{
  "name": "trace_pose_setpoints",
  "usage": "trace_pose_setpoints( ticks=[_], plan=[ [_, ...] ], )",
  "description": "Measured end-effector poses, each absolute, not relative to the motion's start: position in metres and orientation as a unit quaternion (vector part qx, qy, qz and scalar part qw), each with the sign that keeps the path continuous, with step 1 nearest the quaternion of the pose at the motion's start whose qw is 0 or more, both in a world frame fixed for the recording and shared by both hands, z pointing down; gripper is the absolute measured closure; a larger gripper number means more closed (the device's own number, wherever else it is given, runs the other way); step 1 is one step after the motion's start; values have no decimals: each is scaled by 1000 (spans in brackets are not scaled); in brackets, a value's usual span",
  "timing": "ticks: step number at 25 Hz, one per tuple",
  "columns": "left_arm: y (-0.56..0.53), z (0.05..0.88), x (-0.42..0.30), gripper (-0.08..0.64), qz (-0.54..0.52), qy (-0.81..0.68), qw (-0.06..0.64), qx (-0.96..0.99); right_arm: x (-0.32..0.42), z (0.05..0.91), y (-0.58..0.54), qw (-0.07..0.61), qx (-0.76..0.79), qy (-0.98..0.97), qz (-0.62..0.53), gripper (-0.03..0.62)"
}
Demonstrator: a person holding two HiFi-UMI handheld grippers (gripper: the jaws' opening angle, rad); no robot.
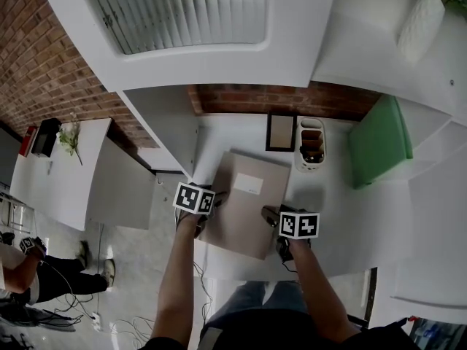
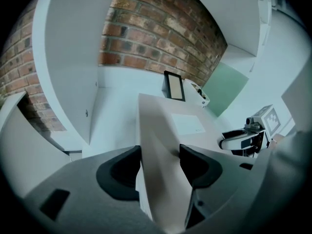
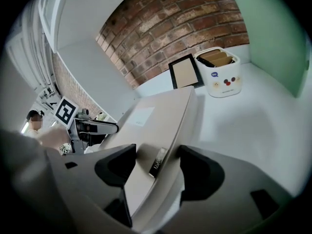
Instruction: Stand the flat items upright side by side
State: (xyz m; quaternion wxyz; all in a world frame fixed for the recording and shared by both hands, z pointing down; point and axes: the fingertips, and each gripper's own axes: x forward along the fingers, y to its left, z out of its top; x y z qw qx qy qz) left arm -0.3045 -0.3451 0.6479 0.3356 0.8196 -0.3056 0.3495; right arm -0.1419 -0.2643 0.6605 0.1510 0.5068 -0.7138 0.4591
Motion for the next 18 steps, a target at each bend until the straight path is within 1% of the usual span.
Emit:
trace_pose_setpoints(
  ticks=[9, 18],
  plan=[
    [-336, 619, -277, 316, 313, -323, 314, 836, -110, 630, -258, 131, 523, -743, 397, 323],
    [-318, 574, -211, 321, 262, -353, 262, 859, -40, 584, -246, 117, 542, -782, 286, 334]
  ],
)
